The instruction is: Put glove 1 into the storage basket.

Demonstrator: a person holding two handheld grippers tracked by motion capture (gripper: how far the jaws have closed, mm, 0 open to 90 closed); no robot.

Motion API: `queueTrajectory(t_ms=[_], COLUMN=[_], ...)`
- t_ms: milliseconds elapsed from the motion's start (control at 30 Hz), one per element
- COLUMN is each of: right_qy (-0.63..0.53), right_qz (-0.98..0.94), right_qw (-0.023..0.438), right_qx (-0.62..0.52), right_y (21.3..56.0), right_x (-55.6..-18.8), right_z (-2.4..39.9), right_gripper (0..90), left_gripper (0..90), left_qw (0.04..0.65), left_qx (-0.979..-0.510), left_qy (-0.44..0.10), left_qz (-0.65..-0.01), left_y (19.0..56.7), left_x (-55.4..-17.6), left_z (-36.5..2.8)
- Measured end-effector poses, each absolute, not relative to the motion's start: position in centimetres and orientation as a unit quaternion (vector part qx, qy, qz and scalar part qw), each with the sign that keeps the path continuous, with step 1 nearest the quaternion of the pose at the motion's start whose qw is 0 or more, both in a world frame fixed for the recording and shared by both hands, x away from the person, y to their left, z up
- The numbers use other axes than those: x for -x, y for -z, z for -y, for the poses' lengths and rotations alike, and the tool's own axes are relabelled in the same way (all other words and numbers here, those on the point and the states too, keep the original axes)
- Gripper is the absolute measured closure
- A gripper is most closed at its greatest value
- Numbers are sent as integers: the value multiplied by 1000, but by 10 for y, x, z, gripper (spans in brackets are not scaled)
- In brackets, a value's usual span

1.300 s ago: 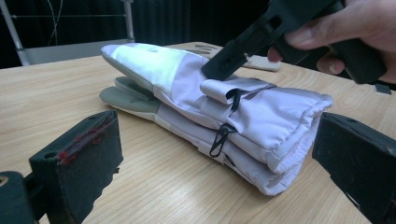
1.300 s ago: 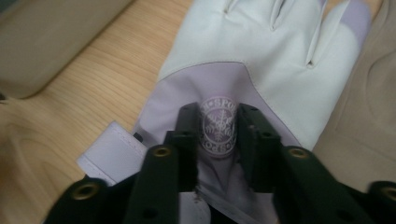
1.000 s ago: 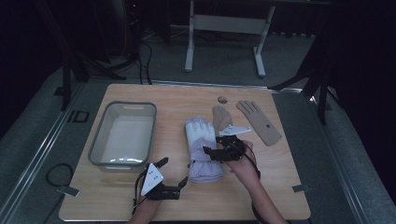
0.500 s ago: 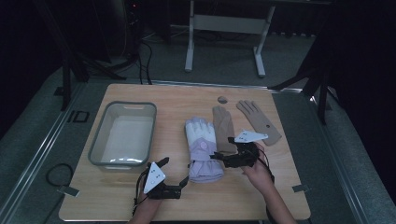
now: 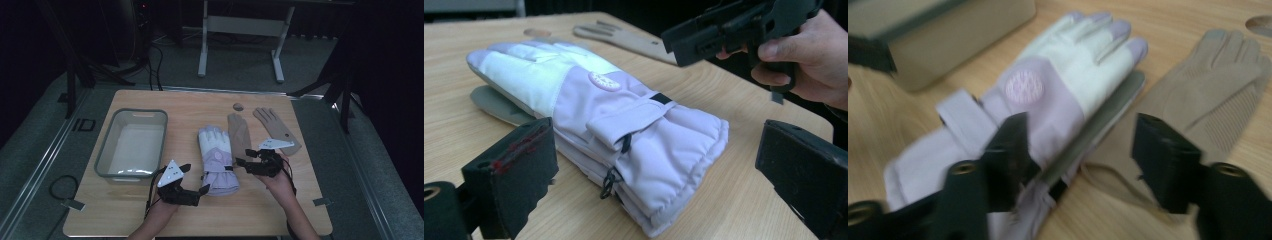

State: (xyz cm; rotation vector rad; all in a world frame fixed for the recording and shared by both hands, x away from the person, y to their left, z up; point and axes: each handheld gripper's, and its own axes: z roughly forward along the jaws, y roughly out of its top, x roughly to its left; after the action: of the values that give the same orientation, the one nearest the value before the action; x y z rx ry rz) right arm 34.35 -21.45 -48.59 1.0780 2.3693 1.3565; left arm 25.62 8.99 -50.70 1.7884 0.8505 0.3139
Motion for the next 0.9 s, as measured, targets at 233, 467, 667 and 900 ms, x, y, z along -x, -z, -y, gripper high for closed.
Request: queueTrajectory(t_ms=[233, 467, 667, 900], right_qy=[-458, -421, -385, -363], right_qz=[-792, -802, -813, -817], right_qw=[88, 72, 6, -47], right_qx=[-395, -417, -436, -446], right_y=[491, 510, 532, 544], right_x=[-355, -351, -361, -373], right_z=[193, 187, 182, 177], right_gripper=[497, 479, 488, 534], left_gripper=[149, 208, 247, 246], left_qw=[483, 438, 414, 409], left_qx=[-757, -769, -774, -770], left_qy=[-154, -137, -104, -71], left_qz=[-412, -445, -469, -485], left_y=[504, 525, 540, 550], left_x=[-264, -262, -272, -277], left_z=[-66, -54, -57, -63])
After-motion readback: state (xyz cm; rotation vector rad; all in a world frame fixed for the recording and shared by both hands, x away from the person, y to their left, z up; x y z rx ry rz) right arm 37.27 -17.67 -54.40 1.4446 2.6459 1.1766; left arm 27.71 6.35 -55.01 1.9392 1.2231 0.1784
